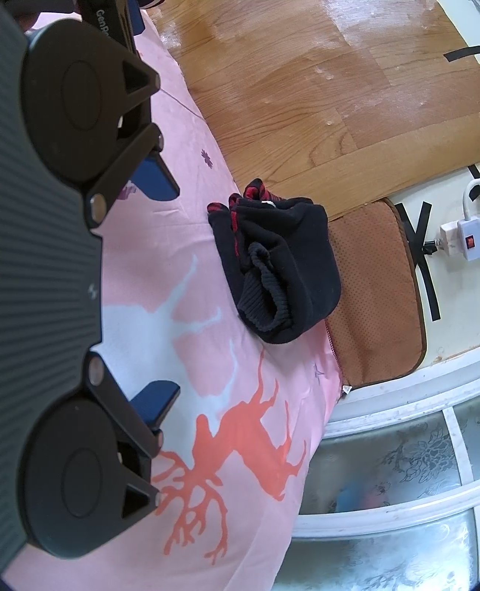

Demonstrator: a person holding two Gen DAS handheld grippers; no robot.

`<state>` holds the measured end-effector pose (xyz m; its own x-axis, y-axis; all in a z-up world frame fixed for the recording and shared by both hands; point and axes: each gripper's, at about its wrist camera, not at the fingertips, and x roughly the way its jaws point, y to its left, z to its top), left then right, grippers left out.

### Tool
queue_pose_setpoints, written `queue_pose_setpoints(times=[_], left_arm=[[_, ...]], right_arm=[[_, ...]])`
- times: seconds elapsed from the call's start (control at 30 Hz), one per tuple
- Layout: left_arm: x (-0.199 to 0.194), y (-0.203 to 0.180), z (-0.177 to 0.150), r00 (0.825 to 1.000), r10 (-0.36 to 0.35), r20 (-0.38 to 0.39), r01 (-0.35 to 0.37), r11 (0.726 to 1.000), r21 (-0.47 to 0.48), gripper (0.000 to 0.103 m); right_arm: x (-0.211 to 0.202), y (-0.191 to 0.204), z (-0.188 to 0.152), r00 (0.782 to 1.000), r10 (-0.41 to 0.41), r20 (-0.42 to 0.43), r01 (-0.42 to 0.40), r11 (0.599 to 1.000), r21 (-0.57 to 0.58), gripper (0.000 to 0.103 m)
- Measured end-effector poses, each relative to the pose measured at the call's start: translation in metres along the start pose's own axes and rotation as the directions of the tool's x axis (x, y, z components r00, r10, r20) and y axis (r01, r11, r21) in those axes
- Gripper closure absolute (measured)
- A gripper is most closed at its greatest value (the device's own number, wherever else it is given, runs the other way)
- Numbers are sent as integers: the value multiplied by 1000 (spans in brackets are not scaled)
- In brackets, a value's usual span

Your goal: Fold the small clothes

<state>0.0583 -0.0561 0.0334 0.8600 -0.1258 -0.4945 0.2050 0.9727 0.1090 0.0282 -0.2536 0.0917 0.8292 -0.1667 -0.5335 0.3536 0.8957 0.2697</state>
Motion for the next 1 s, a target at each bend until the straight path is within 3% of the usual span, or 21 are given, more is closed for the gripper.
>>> queue_pose_setpoints(times=[0.33, 1.0], left_arm=[[-5, -3, 0, 1000, 17, 9, -17, 1000, 22, 0], [-10, -4, -1, 999, -43, -13, 44, 998, 46, 0]], right_arm=[[0, -1, 1, 1000, 3, 0, -3, 1000, 6, 0], [-1, -1, 1, 1000, 2, 0, -2, 1000, 12, 0]])
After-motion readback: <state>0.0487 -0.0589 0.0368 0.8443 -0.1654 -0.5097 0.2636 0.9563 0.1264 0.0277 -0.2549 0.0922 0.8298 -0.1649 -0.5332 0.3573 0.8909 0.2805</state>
